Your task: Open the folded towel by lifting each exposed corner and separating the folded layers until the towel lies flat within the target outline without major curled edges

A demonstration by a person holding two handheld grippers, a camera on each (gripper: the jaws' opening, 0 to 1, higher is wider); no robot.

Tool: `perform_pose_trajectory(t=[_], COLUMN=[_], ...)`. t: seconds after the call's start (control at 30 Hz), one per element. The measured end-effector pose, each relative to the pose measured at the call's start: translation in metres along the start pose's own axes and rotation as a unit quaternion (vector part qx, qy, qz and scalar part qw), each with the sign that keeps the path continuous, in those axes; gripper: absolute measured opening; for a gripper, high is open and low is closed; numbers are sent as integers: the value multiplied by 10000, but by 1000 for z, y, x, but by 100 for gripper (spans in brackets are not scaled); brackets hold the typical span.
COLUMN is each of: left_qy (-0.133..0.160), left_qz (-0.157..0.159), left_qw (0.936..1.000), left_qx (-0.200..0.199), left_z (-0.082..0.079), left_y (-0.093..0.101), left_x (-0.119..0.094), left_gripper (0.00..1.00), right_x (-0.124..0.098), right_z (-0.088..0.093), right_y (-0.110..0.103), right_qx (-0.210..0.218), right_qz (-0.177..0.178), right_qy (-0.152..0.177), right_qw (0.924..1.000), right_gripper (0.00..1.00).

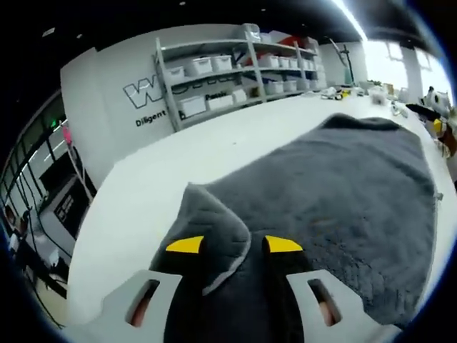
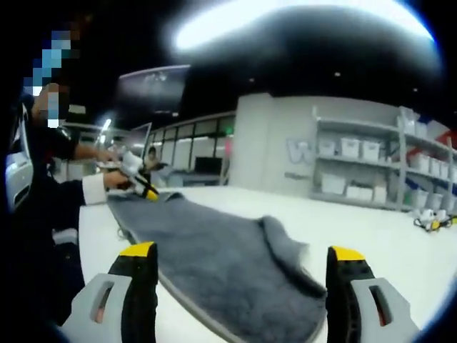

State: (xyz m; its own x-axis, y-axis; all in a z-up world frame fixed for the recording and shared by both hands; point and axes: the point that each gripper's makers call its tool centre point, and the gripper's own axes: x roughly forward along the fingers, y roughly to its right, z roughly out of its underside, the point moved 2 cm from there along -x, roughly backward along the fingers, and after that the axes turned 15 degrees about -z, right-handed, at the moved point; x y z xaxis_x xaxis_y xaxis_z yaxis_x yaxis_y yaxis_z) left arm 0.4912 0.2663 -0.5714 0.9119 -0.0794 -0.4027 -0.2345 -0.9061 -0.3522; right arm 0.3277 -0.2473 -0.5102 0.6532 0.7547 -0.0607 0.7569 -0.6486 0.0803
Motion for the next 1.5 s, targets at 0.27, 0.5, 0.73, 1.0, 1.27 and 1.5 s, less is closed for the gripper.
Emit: perform_pose_trajectory(t=[0.27, 0.5, 0.73, 1.0, 1.27, 1.5], left_qy=[-71, -119, -151, -112, -9, 64], left_qz=[18, 124, 130, 110, -76, -200], left_qw=[9999, 9998, 9998, 9998, 9998, 9995], left_qx=[126, 31, 13, -74, -170, -226], left_z=[4, 6, 4, -1, -8, -12], left_y=[1, 4, 0, -5, -19, -28], left_x=[4, 7, 9, 7, 7, 5], left_gripper=[16, 8, 4, 3, 2, 2], right_x=[-3, -6, -6, -5, -2, -1], right_z=[0, 2, 2, 3, 5, 5], right_y=[2, 5, 6, 7, 6, 6], right_qx=[-5, 8, 2, 30, 24, 31], right_qz=[29, 77, 87, 99, 91, 93], right_qy=[33, 22, 11, 6, -30, -64], right_qw=[10000, 10000, 10000, 9999, 10000, 9999], right_gripper=[99, 99, 99, 98, 98, 98])
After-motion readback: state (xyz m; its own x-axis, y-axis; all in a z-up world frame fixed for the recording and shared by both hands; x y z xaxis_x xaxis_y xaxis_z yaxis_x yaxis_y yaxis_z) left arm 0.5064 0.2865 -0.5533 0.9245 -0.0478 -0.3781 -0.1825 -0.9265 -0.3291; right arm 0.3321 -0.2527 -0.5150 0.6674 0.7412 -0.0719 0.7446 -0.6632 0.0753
